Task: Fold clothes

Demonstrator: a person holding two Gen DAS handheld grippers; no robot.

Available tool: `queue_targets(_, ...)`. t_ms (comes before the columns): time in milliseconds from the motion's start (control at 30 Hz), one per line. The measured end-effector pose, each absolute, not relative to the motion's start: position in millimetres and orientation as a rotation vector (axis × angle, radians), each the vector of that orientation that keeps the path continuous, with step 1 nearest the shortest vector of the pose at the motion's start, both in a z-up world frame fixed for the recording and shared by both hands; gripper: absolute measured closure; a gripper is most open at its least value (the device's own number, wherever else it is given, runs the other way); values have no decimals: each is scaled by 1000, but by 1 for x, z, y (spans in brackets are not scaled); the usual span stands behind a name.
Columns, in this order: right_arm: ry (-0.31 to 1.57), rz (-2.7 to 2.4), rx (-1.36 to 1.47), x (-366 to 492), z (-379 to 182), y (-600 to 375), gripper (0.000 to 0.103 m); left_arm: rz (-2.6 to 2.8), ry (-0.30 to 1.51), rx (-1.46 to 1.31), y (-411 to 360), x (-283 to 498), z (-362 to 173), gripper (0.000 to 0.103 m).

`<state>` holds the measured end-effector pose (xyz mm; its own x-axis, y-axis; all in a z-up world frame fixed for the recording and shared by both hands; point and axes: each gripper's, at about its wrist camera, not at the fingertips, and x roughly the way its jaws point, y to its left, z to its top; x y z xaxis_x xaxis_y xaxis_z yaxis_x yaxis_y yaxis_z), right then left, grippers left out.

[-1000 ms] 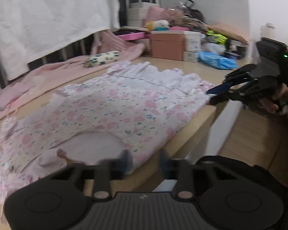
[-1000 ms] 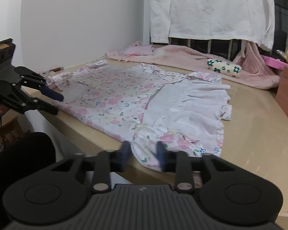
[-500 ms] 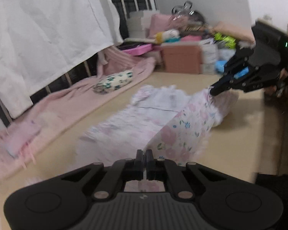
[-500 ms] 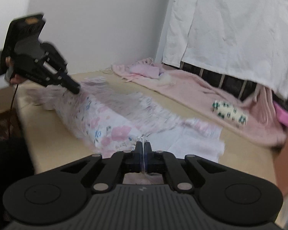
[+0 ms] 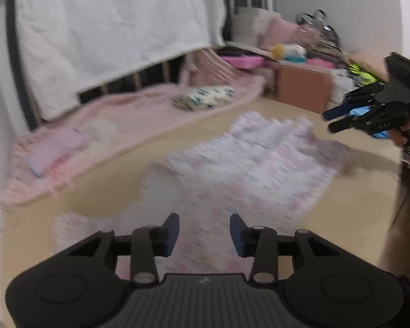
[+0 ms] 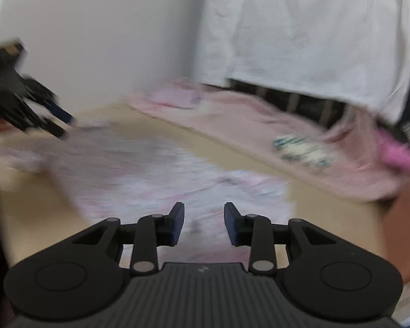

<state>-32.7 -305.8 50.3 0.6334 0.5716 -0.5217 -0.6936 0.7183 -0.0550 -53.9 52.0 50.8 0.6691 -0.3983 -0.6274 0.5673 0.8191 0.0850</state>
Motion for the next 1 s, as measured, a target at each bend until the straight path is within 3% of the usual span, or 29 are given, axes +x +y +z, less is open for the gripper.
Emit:
queue_targets(67, 561, 711, -260, -25, 32, -301, 71, -547, 680, 302, 41, -47, 34, 69)
queue_targets(100, 599, 665, -284, -19, 23, -298, 71, -532, 708, 310, 39, -44, 25, 81)
queue_targets(133, 629, 610, -306, -14, 14, -299, 71, -509, 732, 312, 40, -42, 19, 84)
queue_targets(300, 620, 561, -216, -29, 21, -322, 70, -470, 701, 195, 65, -49, 20, 81)
queue_targets(467, 563, 650, -236, -33, 33, -282, 71, -463, 655, 191, 86, -67, 41, 78)
queue_targets(567, 599, 653, -310, -38, 18, -264, 71, -474, 620, 239, 120, -107, 51, 58)
queue_targets(633, 575, 708, -324, -55, 19, -257, 71, -455, 612, 281, 143, -138, 51, 37)
queue_targets(800, 433, 1055, -423, -104, 26, -177, 67, -342, 690, 206, 185, -172, 42, 36)
queue_targets(1000, 330, 1189, -612, -111, 18, -83, 63, -385, 664, 228, 171, -182, 29, 37)
